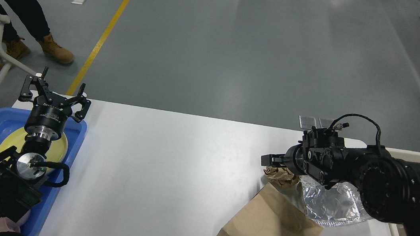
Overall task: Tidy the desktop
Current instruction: 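Lower the right gripper onto the crumpled paper ball and grasp it, then carry the paper ball over the white bin and release it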
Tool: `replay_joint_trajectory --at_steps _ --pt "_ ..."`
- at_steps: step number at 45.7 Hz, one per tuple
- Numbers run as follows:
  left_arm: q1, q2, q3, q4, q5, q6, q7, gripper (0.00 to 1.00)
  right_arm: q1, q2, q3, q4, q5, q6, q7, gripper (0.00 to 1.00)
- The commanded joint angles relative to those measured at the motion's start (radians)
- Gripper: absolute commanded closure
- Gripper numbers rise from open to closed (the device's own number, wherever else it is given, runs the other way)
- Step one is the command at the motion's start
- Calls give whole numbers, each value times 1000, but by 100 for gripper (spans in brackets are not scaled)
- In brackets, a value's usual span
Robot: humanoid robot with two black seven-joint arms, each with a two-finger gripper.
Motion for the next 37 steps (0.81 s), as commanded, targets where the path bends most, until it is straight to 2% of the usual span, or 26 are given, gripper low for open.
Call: replay_joint_trajectory --at_steps 1,5,11,15,19,22,31,37 --pt "0 0 0 0 0 0 0 4 -42 4 -6 -28 -2 -25 0 5" --pt "0 0 0 0 0 0 0 4 -63 4 -24 -44 -2 -35 0 15" --pt "0 0 0 0 0 0 0 4 -82 4 -29 -48 -2 -41 -2 40" --pt "0 0 0 0 0 0 0 4 -85 6 -28 -48 -1 -41 -2 64" --pt "0 0 0 0 0 0 0 4 -85 4 -26 -50 7 -41 -14 97" --pt "0 0 0 0 0 0 0 4 -80 3 -11 -48 16 -41 -29 100" --pt "0 0 0 0 0 0 0 4 -22 -19 58 -33 19 -41 -29 100" --pt "0 0 0 0 0 0 0 4 91 -137 189 80 22 -25 -28 100"
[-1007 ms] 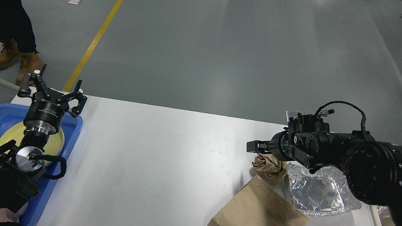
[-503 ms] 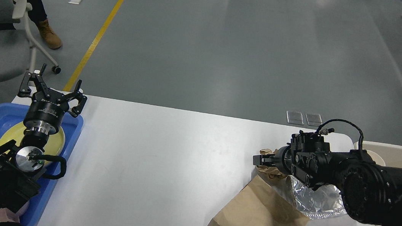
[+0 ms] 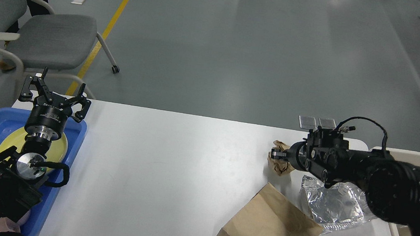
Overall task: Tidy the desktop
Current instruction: 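Carry the paper ball over the white bin and release it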
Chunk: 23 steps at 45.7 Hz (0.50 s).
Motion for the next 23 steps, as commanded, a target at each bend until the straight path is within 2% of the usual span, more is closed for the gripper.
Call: replay_joint_trajectory --at_steps 1,12,17,23 --pt "0 0 0 0 0 0 0 4 113 -119 120 133 2 10 1 100" --pt "0 0 0 0 0 0 0 4 410 -410 240 443 -1 59 7 100" --pt "0 0 0 0 0 0 0 4 544 -513 251 493 0 138 10 100" --pt "0 1 0 0 0 0 0 4 631 -604 257 482 2 232 10 100"
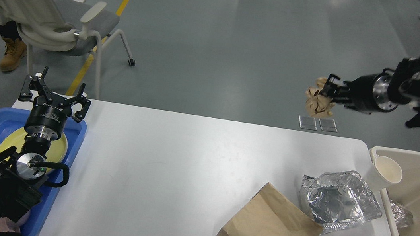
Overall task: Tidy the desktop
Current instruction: 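Carry the paper ball over the white bin and release it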
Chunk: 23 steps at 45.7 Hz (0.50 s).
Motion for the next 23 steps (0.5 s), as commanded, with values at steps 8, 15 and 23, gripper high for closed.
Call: replay_joint_trajectory --at_steps 8,15,23 --pt "0 0 0 0 0 0 0 4 47 -188 7 -122 -3 75 -8 100" --pt "0 0 0 0 0 0 0 4 -199 -238 19 -345 5 35 -9 100" --pt "0 0 0 0 -2 0 0 4 -587 -240 24 -499 5 -174 -9 100"
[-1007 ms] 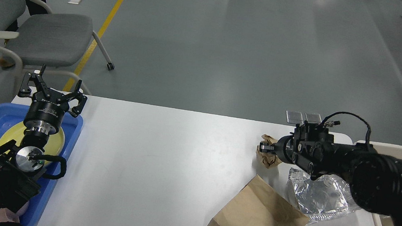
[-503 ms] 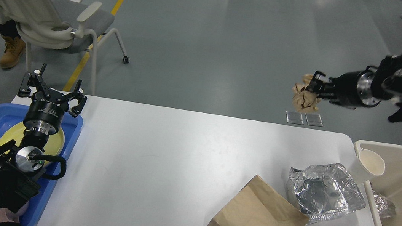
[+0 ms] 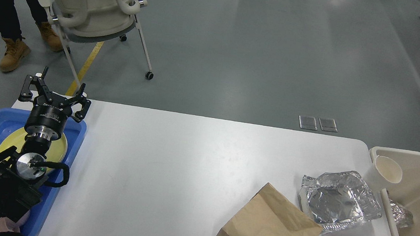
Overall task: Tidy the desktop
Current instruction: 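Carry the paper ball over the white bin and release it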
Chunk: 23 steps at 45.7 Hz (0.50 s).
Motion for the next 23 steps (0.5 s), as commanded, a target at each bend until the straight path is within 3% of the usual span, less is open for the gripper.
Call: replay_joint_trajectory --at_steps 1,4,5,6,8,10,11,23 --pt "0 0 0 0 0 0 0 4 -230 -1 2 -60 0 -136 2 100" --pt "0 2 0 0 0 0 0 4 -320 1 8 -75 1 -188 2 100" --pt "0 0 0 0 0 0 0 4 -348 1 13 -80 1 -205 2 92" --pt "0 0 0 0 0 0 0 4 -377 4 19 -83 0 -220 2 81" --pt "0 0 0 0 0 0 0 4 -432 5 34 -99 0 -249 2 49" --pt "0 0 0 0 0 0 0 4 -471 11 62 -129 1 -275 5 4" --pt "0 0 0 0 0 0 -2 4 -484 14 80 -141 1 -279 6 0" --pt "0 0 0 0 0 0 0 4 -540 25 136 -143 1 -279 6 0"
